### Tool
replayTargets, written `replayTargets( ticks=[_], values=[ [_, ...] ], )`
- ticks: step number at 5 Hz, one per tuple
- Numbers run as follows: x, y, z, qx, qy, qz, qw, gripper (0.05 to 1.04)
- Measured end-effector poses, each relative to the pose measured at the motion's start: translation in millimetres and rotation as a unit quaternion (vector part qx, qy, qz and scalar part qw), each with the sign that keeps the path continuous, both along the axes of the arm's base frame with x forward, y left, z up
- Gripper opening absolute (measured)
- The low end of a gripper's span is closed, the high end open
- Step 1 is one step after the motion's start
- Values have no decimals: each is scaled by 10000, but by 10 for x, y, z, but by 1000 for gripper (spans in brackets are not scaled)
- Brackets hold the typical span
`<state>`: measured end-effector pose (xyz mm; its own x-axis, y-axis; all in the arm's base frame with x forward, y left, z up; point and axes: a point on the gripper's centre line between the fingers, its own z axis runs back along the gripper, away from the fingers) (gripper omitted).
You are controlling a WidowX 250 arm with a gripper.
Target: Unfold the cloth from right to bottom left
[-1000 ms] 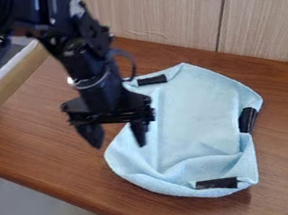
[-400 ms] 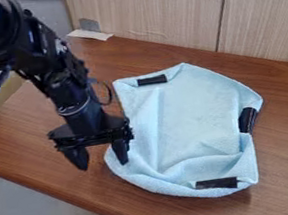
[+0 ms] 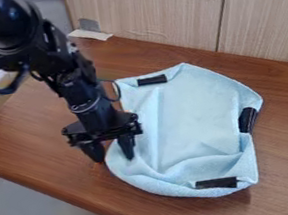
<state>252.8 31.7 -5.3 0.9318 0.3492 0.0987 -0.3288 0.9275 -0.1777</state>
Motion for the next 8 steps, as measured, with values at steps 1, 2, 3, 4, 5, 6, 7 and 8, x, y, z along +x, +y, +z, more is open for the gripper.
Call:
replayTargets(
  ticks=[1,2,3,4,5,6,7,8],
  values=[
    [40,-93,10,165,0,-219,9996,394],
    [44,-103,10,213,11,-221,9995,160],
    [54,-85,66,273,-50,-194,9994,68],
    [65,-19,181,300,-187,-155,9993,59],
    [67,56,334,332,-364,-134,9987,59],
    [27,136,526,440,-543,-40,9975,59],
    [-167,245,679,593,-705,167,9956,59],
    [-463,321,690,672,-711,538,9937,59]
  ],
)
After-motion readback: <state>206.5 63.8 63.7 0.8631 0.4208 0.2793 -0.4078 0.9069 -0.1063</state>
